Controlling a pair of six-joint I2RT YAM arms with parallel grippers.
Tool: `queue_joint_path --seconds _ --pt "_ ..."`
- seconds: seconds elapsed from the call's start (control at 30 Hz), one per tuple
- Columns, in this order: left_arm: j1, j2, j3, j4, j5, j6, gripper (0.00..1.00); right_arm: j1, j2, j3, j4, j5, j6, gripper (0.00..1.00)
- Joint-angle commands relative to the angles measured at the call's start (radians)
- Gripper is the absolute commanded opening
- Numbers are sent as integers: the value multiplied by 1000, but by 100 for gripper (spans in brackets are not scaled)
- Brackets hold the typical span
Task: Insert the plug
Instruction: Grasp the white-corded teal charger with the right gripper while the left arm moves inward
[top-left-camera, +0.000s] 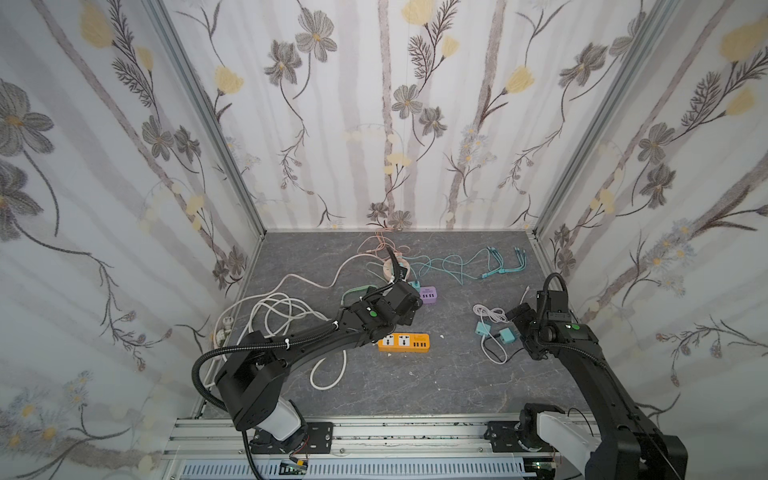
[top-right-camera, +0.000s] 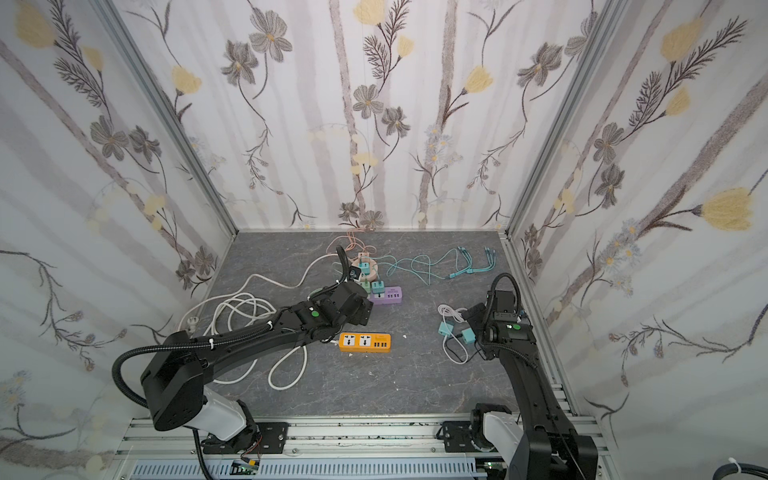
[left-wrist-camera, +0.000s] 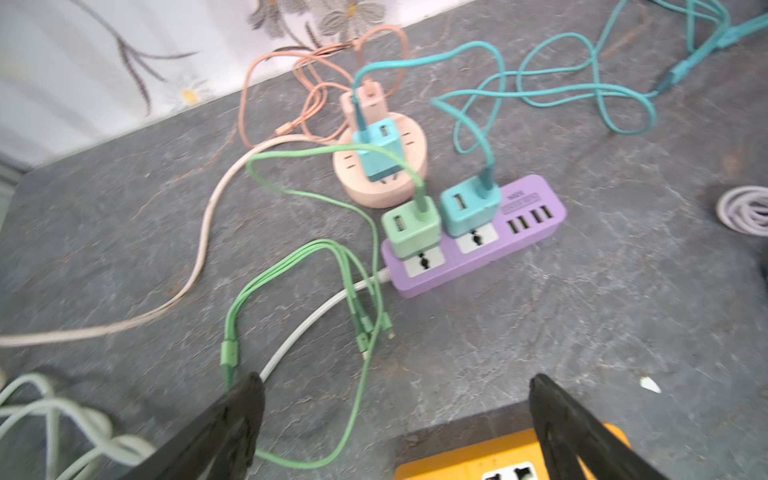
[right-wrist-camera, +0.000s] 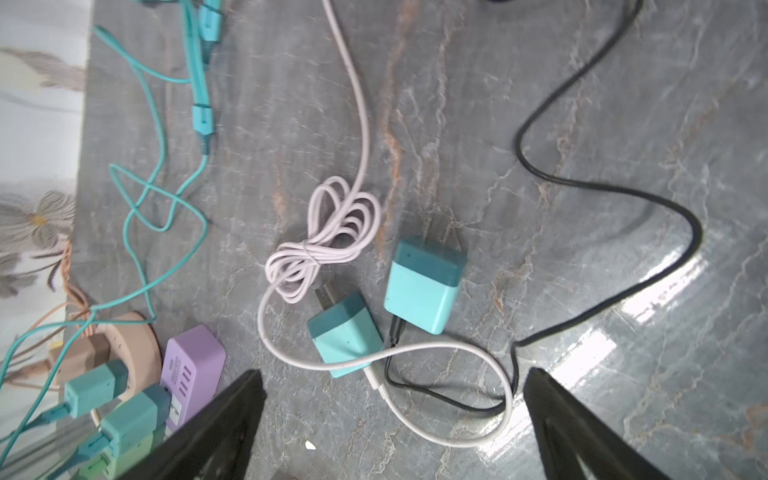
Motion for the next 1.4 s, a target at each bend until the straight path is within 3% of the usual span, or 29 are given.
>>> queue_joint_path --seconds 0.0,0.17,0.27,0.4,0.53,0.73,1.37 --pt "-18 43 45 21 11 65 100 -13 113 88 -107 -61 105 89" --pt "-21 83 79 8 -19 67 100 -28 355 280 -261 13 90 67" --pt "-22 86 81 6 -7 77 100 -41 458 316 -263 24 91 65" --pt "-46 100 72 24 112 169 100 -46 527 331 -244 11 105 66" --pt "-85 146 98 21 191 228 100 -46 564 335 -224 14 97 68" --pt "-99 189 136 21 197 229 100 -46 610 335 -198 23 97 64" --pt "-98 176 105 31 67 260 100 -54 612 310 -160 37 133 49"
